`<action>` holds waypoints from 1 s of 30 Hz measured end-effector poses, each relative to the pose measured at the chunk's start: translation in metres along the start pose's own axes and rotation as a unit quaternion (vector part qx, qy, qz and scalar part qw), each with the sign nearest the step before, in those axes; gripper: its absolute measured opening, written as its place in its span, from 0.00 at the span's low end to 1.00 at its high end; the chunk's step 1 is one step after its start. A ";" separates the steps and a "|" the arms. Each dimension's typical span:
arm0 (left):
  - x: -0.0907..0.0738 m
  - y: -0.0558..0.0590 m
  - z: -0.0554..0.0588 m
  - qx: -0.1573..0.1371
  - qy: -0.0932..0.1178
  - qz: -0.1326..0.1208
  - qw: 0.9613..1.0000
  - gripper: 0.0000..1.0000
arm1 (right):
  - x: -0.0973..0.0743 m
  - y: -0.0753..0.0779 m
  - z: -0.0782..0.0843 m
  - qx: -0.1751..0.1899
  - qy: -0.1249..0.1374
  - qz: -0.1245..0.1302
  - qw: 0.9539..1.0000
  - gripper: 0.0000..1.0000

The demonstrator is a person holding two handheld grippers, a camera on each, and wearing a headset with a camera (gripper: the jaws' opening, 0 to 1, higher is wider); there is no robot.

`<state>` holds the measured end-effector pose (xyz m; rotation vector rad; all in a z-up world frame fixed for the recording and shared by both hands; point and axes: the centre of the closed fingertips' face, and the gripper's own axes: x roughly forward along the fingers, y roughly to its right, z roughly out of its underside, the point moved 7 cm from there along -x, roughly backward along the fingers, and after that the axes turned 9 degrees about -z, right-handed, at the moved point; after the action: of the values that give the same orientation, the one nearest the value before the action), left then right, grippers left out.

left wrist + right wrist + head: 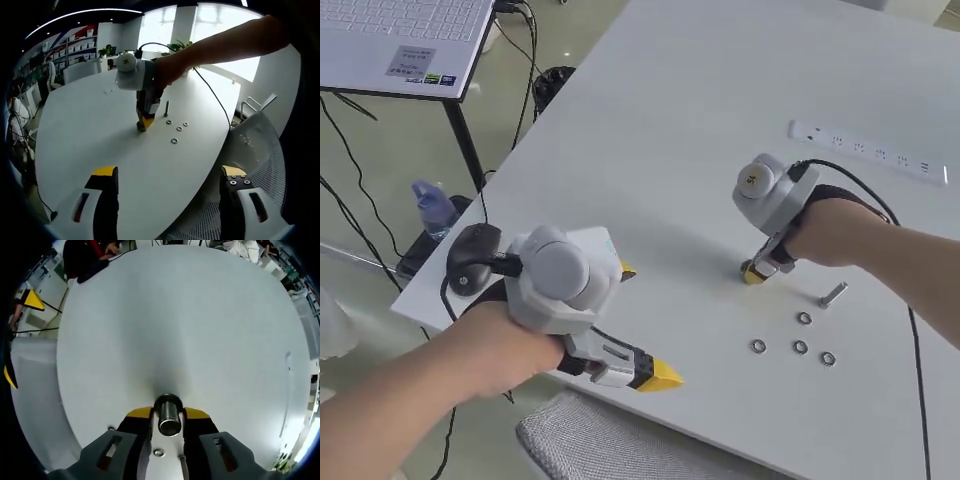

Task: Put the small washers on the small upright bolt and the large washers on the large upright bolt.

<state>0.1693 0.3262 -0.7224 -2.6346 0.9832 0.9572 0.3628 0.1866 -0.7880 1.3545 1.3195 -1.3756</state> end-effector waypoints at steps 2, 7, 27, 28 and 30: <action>0.001 0.001 0.000 0.001 -0.001 0.002 1.000 0.83 | -0.001 -0.001 0.000 -0.002 0.000 0.000 1.000 0.23; 0.001 0.002 0.000 0.000 0.001 0.003 1.000 0.82 | -0.001 -0.003 -0.001 -0.003 0.007 -0.005 1.000 0.33; 0.002 0.005 -0.005 0.008 -0.002 0.008 1.000 0.87 | -0.036 -0.005 -0.007 -0.012 0.045 -0.001 0.999 0.39; 0.002 0.005 -0.005 0.008 -0.002 0.008 1.000 0.87 | -0.040 -0.004 -0.007 -0.011 0.050 -0.001 0.999 0.39; 0.002 0.007 -0.006 0.009 0.000 0.008 1.000 0.88 | -0.045 -0.003 -0.006 -0.009 0.054 -0.002 0.999 0.39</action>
<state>0.1691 0.3175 -0.7182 -2.6161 1.0098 0.9490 0.3661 0.1870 -0.7424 1.4321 1.4018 -1.3050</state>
